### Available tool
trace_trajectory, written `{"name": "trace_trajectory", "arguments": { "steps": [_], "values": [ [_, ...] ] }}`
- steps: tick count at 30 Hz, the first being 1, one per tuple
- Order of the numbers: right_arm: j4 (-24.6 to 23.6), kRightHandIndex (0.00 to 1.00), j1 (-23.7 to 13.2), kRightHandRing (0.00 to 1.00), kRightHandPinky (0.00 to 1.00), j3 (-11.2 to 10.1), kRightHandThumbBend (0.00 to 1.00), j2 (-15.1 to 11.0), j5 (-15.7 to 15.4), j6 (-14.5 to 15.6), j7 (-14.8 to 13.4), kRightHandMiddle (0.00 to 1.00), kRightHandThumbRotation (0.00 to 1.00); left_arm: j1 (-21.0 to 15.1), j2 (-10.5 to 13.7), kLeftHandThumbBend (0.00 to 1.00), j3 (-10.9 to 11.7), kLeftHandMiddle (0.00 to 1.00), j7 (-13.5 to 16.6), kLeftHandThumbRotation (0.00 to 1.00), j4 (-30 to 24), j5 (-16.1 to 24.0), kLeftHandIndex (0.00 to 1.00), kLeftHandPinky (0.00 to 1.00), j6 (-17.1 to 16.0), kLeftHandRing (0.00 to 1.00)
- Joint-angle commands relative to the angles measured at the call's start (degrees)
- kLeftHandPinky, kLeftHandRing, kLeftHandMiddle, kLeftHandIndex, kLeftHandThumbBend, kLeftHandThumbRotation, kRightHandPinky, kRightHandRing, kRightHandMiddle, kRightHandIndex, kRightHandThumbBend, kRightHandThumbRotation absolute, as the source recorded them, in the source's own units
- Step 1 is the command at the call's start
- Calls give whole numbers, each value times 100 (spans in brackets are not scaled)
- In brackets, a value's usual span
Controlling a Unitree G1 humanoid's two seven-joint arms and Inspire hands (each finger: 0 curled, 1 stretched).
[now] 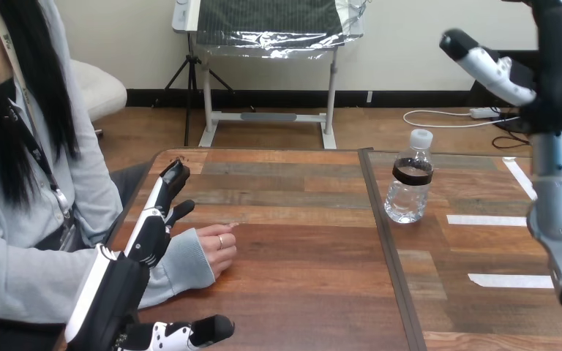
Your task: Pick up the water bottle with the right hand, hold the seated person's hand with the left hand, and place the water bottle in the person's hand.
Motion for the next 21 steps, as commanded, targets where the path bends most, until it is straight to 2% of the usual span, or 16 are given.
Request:
{"name": "trace_trajectory", "arguments": {
  "steps": [1,12,21],
  "values": [
    [406,84,-778,82,75,202,100,-167,-117,250,0,82,89,-201,-78,100,-63,100,0,57,-23,-79,100,92,-169,100],
    [1218,84,-1492,82,75,464,100,-162,-152,814,167,83,98,-240,-104,100,-74,100,-35,55,60,-69,100,92,-257,100],
    [1683,85,-1919,83,76,633,95,-115,-173,1281,411,84,96,-247,-112,100,-92,100,-76,54,82,-94,100,91,-278,100]
  ]
}}
